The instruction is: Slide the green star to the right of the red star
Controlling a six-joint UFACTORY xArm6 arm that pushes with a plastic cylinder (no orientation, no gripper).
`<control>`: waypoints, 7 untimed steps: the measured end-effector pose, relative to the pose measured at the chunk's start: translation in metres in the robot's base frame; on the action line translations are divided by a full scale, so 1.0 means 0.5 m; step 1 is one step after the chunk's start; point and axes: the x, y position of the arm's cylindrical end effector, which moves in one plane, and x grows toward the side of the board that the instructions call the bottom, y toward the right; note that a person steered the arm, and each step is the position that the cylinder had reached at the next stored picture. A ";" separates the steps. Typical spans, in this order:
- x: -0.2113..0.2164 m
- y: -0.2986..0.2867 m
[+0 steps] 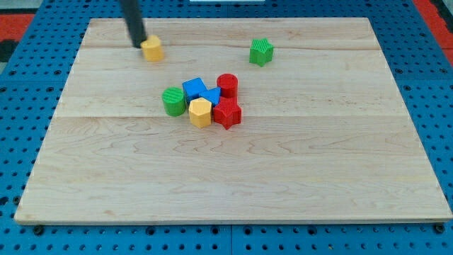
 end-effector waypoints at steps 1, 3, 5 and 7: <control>0.003 0.148; -0.008 0.383; 0.094 0.408; -0.045 0.425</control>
